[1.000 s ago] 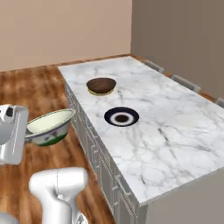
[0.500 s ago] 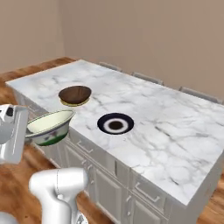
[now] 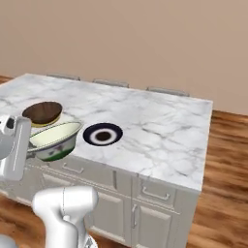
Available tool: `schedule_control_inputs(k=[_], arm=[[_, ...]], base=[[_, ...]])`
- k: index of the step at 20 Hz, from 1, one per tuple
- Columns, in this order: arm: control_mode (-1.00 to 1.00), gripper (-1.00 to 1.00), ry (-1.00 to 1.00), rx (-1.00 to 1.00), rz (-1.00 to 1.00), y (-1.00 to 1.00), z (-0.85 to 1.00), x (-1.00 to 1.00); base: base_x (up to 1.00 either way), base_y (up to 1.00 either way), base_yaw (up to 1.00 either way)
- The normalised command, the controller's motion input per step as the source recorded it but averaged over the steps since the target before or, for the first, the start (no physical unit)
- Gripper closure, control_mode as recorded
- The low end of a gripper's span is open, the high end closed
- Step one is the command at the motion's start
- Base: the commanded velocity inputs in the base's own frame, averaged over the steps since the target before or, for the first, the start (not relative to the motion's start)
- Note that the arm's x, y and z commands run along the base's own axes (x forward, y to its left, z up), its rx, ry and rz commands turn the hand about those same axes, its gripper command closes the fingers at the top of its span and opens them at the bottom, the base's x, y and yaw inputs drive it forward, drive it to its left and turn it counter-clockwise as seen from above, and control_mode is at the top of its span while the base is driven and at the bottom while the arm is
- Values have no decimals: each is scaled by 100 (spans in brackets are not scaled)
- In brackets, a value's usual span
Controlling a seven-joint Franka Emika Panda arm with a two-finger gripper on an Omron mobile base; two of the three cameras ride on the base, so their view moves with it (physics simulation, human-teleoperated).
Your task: Move the bowls from the cabinet to the plates on the dining table.
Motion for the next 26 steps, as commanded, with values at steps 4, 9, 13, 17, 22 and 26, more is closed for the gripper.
schedule_control_inputs(k=[4, 9, 13, 17, 22, 26], arm=[[100, 100, 0, 0, 0, 0, 0, 0], [100, 100, 0, 0, 0, 0, 0, 0], [100, 100, 0, 0, 0, 0, 0, 0], [100, 100, 0, 0, 0, 0, 0, 0], [100, 100, 0, 0, 0, 0, 0, 0], [100, 100, 0, 0, 0, 0, 0, 0]], base=[[2, 57, -53], [9, 68, -45], [33, 35, -31], [55, 0, -24], [57, 0, -22], [16, 6, -16]])
